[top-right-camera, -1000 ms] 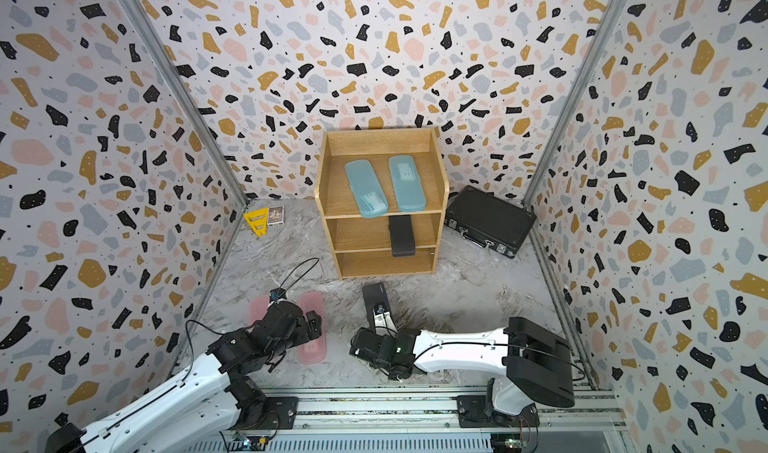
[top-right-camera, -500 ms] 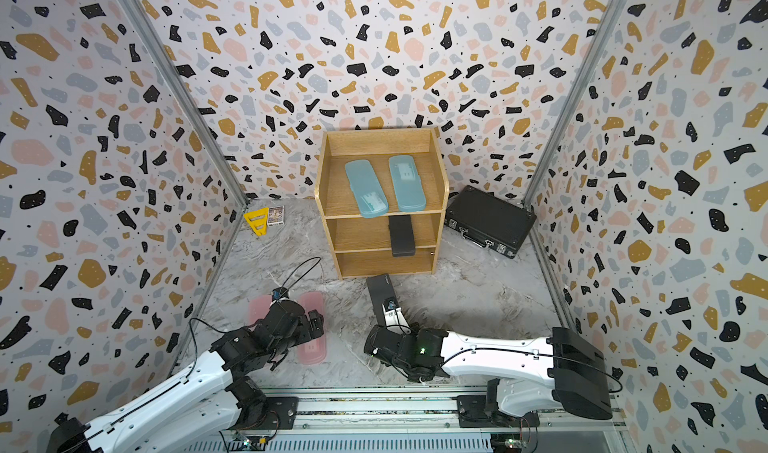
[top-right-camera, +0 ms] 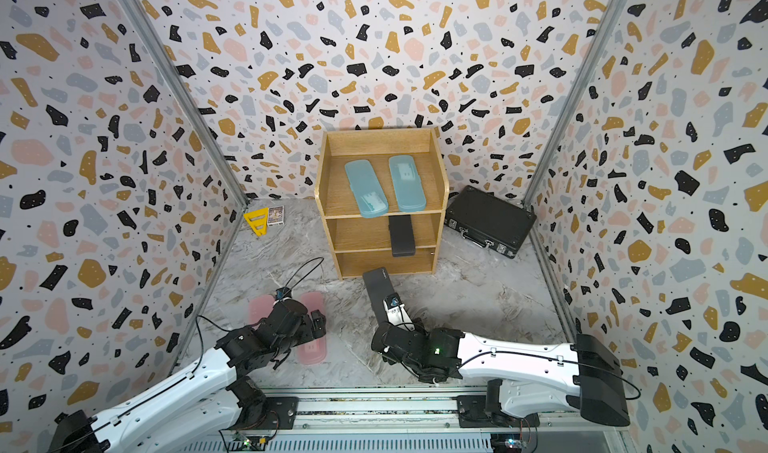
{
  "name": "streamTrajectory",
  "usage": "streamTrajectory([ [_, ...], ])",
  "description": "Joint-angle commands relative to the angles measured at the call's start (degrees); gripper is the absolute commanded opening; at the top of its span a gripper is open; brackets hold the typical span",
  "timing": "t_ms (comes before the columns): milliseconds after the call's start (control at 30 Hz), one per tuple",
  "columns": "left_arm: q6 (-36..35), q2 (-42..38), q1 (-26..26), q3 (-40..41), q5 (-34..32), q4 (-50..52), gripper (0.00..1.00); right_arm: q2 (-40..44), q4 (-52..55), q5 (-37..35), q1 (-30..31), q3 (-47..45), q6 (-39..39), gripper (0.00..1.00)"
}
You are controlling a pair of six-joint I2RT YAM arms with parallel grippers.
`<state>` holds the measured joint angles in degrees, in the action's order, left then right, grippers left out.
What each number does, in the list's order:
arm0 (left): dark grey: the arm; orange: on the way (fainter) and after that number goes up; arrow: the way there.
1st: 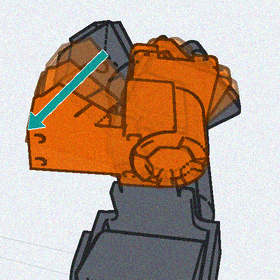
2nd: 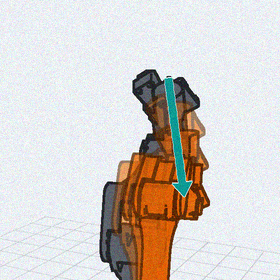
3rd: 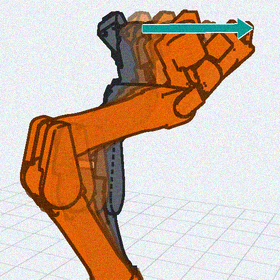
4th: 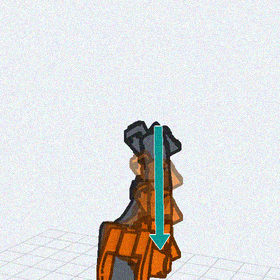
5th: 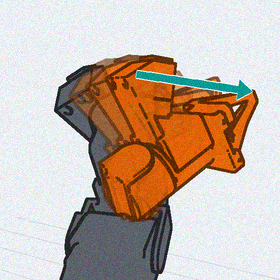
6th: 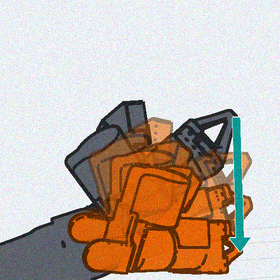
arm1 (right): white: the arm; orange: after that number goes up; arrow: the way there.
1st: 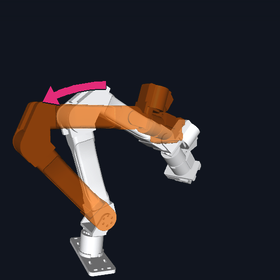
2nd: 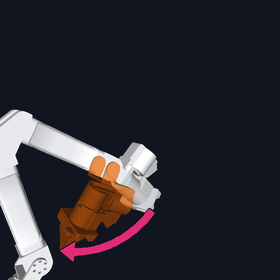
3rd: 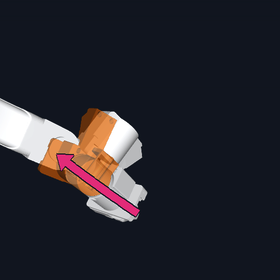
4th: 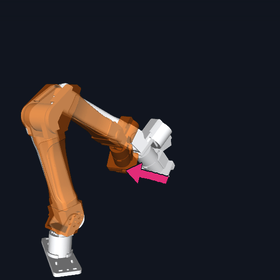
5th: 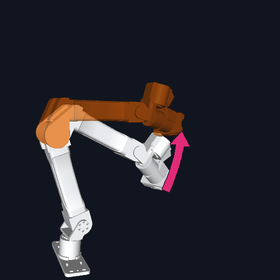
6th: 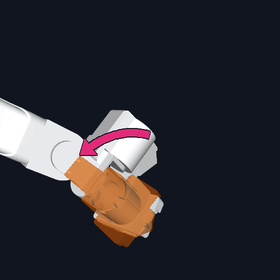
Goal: Place the pencil cases on the shelf according to color
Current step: Pick up the pencil case from the center of the board, then place the pencil case on the shelf.
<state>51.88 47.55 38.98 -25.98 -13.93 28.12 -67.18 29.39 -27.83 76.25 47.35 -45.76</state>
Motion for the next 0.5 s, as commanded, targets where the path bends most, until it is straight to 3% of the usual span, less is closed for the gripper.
streamTrajectory([
  [0, 0.1, 0.4, -0.3, -0.1, 0.2, -1.7, 1.00, 1.4, 0.0, -1.2, 0.0, 2.2, 2.3, 0.32],
  [200, 0.1, 0.5, -0.3, 0.0, 0.1, -2.3, 1.00, 0.4, 1.9, -3.1, -0.4, 6.1, 3.4, 0.34],
  [467, 0.0, 0.7, -0.3, 0.0, 0.1, -2.4, 1.00, -1.1, 0.6, -0.3, -3.8, 9.5, 5.5, 0.35],
])
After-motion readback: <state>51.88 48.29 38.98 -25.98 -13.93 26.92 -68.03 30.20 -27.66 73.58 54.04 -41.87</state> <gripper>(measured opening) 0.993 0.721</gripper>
